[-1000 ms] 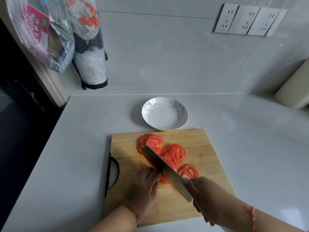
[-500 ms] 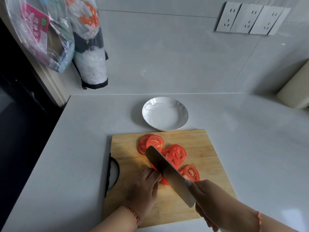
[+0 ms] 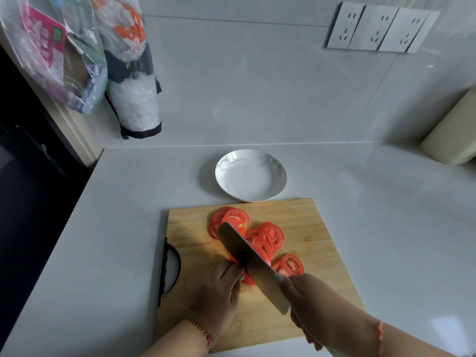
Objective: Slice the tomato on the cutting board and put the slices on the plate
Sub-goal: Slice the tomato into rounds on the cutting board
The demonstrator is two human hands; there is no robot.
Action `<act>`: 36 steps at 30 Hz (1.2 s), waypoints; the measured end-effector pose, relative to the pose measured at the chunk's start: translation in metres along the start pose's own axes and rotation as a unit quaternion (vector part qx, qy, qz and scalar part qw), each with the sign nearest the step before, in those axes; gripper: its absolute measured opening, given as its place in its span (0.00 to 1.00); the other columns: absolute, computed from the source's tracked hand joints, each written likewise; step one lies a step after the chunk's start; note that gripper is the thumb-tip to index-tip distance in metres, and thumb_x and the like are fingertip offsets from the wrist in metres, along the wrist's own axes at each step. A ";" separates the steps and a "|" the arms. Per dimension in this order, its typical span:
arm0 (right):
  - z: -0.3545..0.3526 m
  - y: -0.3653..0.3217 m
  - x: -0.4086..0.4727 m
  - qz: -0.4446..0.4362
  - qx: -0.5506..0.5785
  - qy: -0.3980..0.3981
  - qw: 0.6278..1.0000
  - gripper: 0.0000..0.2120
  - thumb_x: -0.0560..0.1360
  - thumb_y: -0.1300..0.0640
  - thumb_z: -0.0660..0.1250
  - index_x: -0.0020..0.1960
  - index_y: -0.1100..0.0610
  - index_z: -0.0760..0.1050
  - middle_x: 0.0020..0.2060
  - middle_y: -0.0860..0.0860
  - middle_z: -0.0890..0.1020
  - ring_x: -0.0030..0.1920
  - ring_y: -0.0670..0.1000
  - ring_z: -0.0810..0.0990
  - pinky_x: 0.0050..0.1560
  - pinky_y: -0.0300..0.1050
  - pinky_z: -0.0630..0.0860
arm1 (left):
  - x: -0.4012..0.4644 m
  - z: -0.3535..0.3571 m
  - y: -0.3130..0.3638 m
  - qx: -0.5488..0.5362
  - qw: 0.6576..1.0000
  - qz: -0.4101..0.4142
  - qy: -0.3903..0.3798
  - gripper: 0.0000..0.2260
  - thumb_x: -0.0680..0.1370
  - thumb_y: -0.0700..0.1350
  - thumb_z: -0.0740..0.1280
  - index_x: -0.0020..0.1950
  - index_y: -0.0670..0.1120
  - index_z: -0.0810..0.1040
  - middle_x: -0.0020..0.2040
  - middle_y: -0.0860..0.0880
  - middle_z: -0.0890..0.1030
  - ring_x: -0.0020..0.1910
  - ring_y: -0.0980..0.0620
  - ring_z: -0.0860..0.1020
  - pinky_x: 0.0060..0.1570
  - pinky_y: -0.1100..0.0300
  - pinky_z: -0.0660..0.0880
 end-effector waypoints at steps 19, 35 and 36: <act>0.000 -0.004 0.012 -0.036 -0.009 0.022 0.999 0.28 0.80 0.40 0.47 0.46 0.63 0.73 0.32 0.56 0.77 0.23 0.49 0.74 0.27 0.43 0.76 | 0.003 -0.002 -0.003 -0.044 0.998 -0.049 0.011 0.03 0.76 0.45 0.66 0.43 0.49 0.78 0.41 0.52 0.79 0.38 0.62 0.75 0.41 0.80 0.67; -0.012 0.023 -0.003 0.031 0.061 -0.006 0.998 0.27 0.79 0.40 0.49 0.52 0.62 0.75 0.29 0.52 0.74 0.21 0.46 0.72 0.25 0.39 0.73 | 0.020 0.012 0.010 -0.044 0.999 -0.023 -0.014 0.07 0.75 0.46 0.59 0.44 0.50 0.77 0.41 0.54 0.77 0.41 0.56 0.76 0.42 0.64 0.72; -0.012 0.023 -0.002 0.031 0.068 -0.011 0.997 0.26 0.79 0.41 0.49 0.52 0.62 0.74 0.29 0.52 0.74 0.20 0.46 0.72 0.25 0.39 0.73 | 0.019 0.012 0.010 -0.045 0.999 -0.025 -0.013 0.07 0.76 0.46 0.59 0.44 0.50 0.77 0.41 0.54 0.77 0.41 0.56 0.76 0.42 0.64 0.73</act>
Point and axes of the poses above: each hand's wrist, its own x-axis towards the middle knuckle, its own z-axis out of the palm, y = z × x, the point moved 3 cm from there along x, towards the middle knuckle
